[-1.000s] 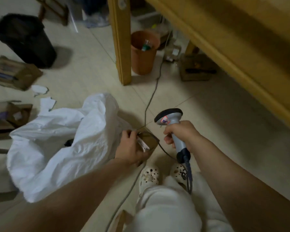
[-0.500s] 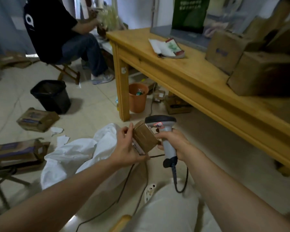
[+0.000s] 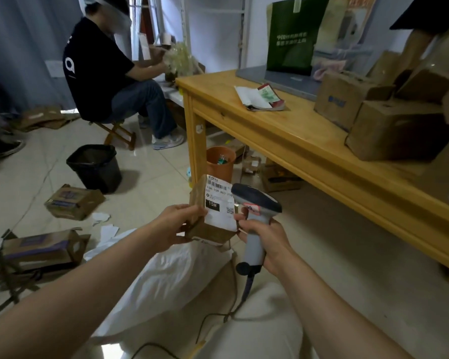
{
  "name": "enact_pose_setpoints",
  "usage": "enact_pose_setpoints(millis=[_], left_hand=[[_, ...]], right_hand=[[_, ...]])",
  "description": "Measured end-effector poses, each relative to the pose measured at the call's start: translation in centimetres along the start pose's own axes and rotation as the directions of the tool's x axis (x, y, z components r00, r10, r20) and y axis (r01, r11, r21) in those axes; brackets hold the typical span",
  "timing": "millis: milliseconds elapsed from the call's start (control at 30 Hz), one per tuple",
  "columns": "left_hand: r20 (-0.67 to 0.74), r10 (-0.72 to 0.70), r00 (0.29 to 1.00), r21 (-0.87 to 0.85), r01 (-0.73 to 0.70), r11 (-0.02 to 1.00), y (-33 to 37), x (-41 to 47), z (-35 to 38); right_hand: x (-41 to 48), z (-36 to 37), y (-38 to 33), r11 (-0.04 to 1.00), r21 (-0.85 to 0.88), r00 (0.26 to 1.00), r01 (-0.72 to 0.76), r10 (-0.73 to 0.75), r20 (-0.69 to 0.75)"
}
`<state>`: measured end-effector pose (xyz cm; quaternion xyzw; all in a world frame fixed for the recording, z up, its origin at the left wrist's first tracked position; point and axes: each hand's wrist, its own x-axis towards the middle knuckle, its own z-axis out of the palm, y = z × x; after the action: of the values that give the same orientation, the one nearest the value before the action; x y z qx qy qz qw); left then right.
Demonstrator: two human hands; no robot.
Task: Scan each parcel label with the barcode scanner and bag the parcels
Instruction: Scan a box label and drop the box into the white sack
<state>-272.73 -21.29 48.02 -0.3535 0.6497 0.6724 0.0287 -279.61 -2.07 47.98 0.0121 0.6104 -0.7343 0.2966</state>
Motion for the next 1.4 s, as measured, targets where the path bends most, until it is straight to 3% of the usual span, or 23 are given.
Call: enact_pose_setpoints(millis=[133, 400, 934, 1400], left_hand=[[-0.024, 0.044, 0.999, -0.036, -0.045, 0.998, -0.6, 0.7, -1.5], [-0.111, 0.22, 0.969, 0.157, -0.202, 0.967, -0.6, 1.4, -2.1], [-0.16, 0.217, 0.963, 0.167, -0.19, 0.967, -1.4, 2.3, -3.8], [-0.175, 0.201, 0.964, 0.119, -0.182, 0.976, -2.8, 3.5, -5.0]], right_hand=[[-0.5, 0.3, -0.1, 0.999, -0.006, 0.999, -0.032, 0.032, 0.026], [-1.7, 1.3, -1.3, 0.994, -0.086, 0.988, -0.073, 0.084, 0.132], [-2.2, 3.1, -2.2, 0.977, -0.21, 0.991, -0.042, 0.067, 0.113], [-1.6, 4.7, -1.6, 0.977, -0.205, 0.984, -0.06, 0.092, 0.152]])
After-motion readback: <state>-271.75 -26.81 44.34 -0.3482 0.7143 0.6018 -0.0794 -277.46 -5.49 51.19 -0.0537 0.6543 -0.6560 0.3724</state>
